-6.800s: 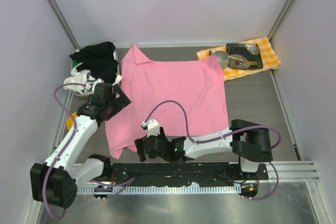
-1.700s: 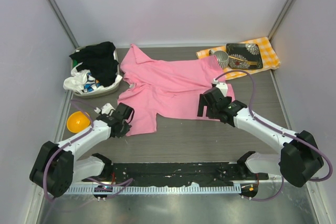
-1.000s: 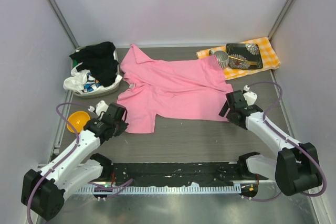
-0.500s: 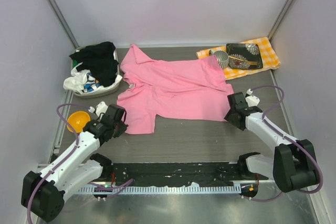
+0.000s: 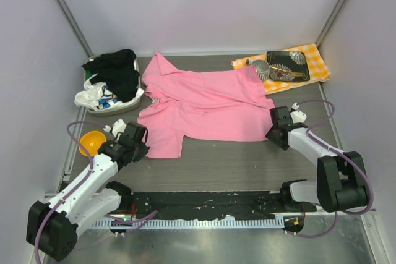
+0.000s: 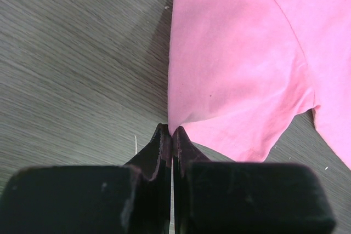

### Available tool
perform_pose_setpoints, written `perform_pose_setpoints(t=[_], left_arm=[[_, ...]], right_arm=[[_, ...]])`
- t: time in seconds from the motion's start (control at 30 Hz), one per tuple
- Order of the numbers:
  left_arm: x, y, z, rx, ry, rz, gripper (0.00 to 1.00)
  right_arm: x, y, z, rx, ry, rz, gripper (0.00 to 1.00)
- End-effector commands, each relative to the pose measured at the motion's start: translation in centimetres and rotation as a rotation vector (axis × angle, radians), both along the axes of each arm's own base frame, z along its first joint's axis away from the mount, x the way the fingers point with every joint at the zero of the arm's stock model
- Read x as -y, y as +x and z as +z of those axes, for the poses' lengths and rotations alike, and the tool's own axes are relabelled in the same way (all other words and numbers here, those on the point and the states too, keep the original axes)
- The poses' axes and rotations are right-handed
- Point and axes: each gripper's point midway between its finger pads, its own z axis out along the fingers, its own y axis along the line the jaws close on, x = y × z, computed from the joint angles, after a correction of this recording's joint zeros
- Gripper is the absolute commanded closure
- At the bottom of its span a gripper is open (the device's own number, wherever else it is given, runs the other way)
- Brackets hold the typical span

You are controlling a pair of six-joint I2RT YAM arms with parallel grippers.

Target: Fold and stack the t-shirts

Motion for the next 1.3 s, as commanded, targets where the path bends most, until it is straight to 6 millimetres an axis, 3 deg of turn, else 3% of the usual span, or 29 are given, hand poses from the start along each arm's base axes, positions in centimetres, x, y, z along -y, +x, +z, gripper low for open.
perform_pose_setpoints(t=[0.0,0.5,0.87,1.27], left_arm=[[-0.2,0.9,1.5,0.039,0.011,-0.002,1.0],[0.1,1.2,2.1,0.05,0.002,-0.005,1.0],[0.0,1.3,2.1,0.043,0.011,-0.003,1.0],[-0.1,1.4,1.8,0.029,0.023,-0.008,1.0]], right_arm=[[-1.0,1.5,0.4,0.035,0.049,0.022,0.46],[-1.5,1.7,3.6,0.095,0.075,0.061,0.46],[-1.1,2.3,1.4,0.055,0.042,0.048,0.45],[-0.3,2.9,1.0,0.048,-0.001,0.03,0.47]])
